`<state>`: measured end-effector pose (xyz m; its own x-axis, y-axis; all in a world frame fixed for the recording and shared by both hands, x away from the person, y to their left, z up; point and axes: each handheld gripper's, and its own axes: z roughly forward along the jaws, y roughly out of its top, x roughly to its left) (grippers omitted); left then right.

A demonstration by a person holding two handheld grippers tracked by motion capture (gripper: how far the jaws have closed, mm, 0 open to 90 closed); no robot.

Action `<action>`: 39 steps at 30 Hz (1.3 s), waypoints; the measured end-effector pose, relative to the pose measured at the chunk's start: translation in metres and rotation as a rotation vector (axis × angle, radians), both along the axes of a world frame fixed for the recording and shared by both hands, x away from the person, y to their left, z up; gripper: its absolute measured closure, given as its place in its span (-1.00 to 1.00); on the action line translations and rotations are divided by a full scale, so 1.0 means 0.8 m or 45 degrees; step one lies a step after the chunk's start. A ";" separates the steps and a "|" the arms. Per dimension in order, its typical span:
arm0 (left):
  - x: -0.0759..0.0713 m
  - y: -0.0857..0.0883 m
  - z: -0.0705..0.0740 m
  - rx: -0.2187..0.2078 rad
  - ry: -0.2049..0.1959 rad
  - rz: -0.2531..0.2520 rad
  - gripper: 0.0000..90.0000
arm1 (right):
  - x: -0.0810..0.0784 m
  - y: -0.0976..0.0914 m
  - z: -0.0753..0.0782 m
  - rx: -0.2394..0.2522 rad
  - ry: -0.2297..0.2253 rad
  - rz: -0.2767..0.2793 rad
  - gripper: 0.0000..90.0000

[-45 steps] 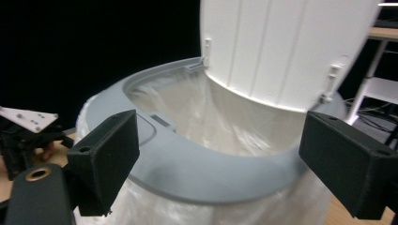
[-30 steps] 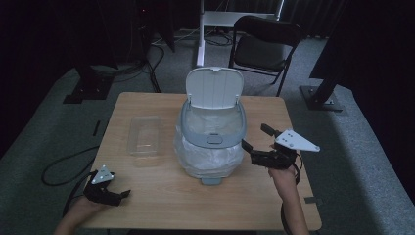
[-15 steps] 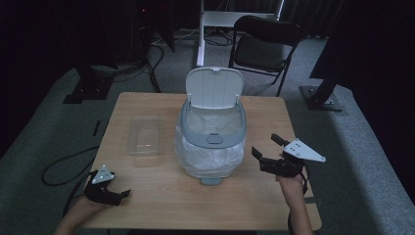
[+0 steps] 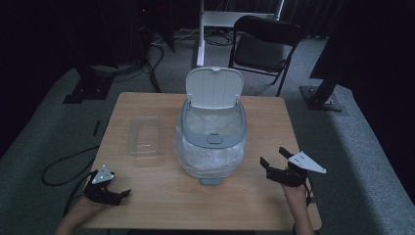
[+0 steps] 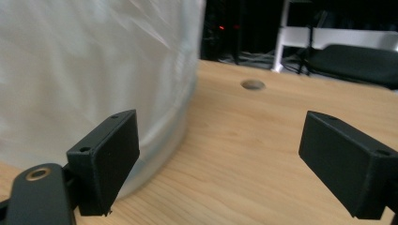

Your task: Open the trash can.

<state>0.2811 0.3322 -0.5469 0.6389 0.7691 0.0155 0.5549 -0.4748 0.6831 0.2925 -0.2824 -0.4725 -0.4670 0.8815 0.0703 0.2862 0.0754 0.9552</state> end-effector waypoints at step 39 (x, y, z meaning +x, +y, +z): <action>0.019 0.001 0.024 -0.082 0.087 0.177 -0.98 | 0.036 -0.026 -0.095 -0.238 0.432 -0.376 -0.71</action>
